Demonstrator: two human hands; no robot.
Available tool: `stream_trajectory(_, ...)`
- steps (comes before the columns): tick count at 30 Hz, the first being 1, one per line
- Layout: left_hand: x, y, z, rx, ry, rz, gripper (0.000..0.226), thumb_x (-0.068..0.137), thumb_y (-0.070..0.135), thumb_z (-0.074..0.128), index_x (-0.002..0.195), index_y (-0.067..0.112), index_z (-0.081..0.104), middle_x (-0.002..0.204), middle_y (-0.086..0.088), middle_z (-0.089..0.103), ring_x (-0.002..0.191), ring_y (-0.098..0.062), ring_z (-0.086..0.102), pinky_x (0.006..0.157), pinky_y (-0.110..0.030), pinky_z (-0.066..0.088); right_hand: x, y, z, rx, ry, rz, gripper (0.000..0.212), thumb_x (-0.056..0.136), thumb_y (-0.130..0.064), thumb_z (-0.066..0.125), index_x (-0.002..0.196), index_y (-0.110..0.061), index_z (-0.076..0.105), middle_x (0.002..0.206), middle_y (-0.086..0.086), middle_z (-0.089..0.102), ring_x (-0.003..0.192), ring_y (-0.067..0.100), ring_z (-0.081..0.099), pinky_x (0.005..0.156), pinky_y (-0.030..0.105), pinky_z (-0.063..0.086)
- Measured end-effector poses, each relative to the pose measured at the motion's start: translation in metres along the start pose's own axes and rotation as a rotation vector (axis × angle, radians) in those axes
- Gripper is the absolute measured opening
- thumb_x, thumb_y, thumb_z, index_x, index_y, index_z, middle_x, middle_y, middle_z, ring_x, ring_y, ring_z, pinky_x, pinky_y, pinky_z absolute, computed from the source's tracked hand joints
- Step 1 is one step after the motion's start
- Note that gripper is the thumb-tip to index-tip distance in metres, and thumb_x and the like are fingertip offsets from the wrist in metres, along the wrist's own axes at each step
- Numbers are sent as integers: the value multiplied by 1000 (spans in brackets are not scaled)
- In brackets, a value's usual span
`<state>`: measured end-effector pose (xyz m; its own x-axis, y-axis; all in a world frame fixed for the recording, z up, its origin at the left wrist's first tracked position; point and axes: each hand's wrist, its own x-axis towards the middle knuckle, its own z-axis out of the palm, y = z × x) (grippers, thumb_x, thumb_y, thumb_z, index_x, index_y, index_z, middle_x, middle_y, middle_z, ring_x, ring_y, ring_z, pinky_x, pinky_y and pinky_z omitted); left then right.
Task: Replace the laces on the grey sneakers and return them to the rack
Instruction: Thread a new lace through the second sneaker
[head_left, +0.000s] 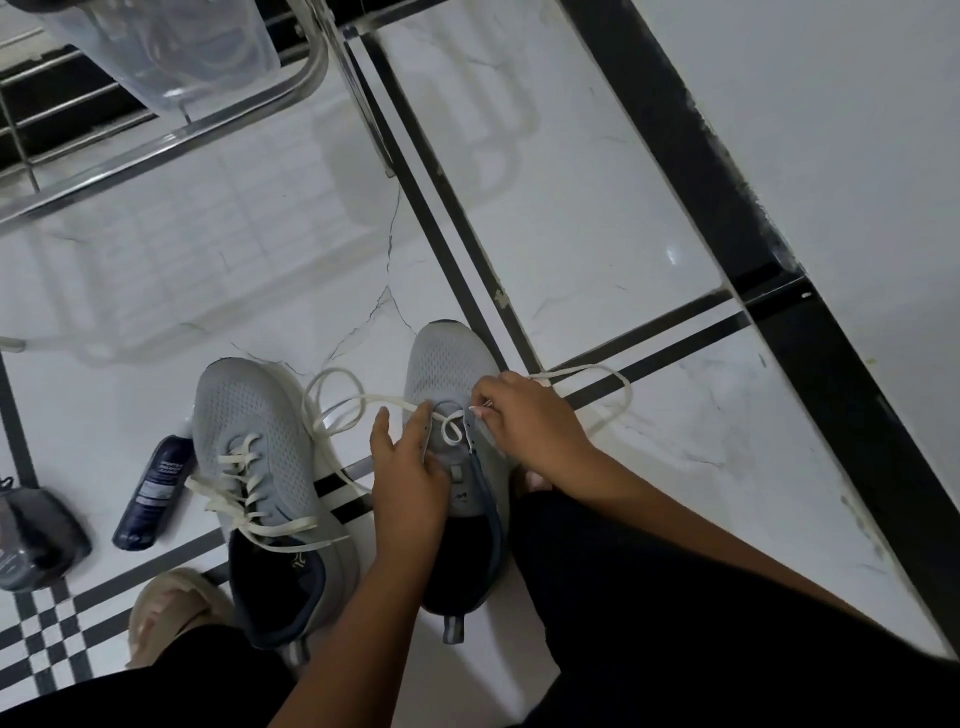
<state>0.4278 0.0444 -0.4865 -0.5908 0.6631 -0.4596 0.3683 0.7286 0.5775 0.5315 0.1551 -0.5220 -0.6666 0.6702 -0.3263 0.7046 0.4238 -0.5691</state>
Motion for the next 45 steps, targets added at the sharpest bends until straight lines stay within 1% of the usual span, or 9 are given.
stream_trajectory(4,1,-2,3,19,7,8,61,92,-4,41,144,29,42,158,-4,19,100,-1,38,74,-6,26,-1,5,-1,-40,43,-11,10,96,-26,50,95,-20,57,94,-1,53,79,23,58,64,35,48)
stream_trajectory(7,2,-3,5,-9,21,-35,57,95,-4,38,142,27,45,157,-5,24,124,-14,45,77,-1,21,-5,15,-12,-11,85,157,8,93,-20,49,93,-19,57,96,-2,52,81,20,54,66,33,46)
stream_trajectory(13,10,-14,11,-2,33,-9,59,93,-6,37,141,28,46,149,-7,40,130,-22,45,91,-16,33,-20,46,-20,42,157,499,11,91,-17,49,84,-24,55,97,-2,54,83,20,56,69,33,45)
stream_trajectory(16,10,-12,13,-11,38,-12,59,93,-4,36,142,28,45,148,-8,41,129,-22,45,96,-24,37,-22,36,-13,41,158,396,9,93,-21,52,100,-22,57,107,1,52,85,22,58,69,35,49)
stream_trajectory(18,8,-11,10,-18,29,18,62,91,-5,38,144,27,42,145,-5,43,118,-15,49,85,-15,34,-21,23,-9,4,161,221,22,93,-25,55,115,-24,56,114,1,47,81,20,59,66,35,52)
stream_trajectory(23,9,-11,5,-36,1,59,66,88,-9,41,146,23,39,140,-5,46,101,0,40,66,7,27,-10,1,2,-81,78,-26,14,93,-26,55,102,-16,61,116,2,47,74,23,60,59,35,52)
stream_trajectory(26,9,-11,6,-51,5,34,61,91,-7,41,145,22,41,138,-5,49,102,-2,41,70,3,27,-8,3,4,-106,87,-56,8,91,-17,56,96,-12,59,109,4,51,64,26,58,50,30,42)
stream_trajectory(31,12,-13,8,-68,11,-42,59,93,-3,41,145,27,40,133,-5,53,109,-16,54,79,-15,30,-11,3,6,-99,72,-29,17,83,-3,53,98,-11,55,98,6,53,63,29,54,49,38,46)
stream_trajectory(45,15,-12,8,-103,16,-82,57,96,0,38,145,28,39,126,-8,56,96,-8,45,77,-16,30,-12,8,-4,55,20,-6,18,83,0,45,92,-15,46,86,1,55,69,27,51,59,41,46)
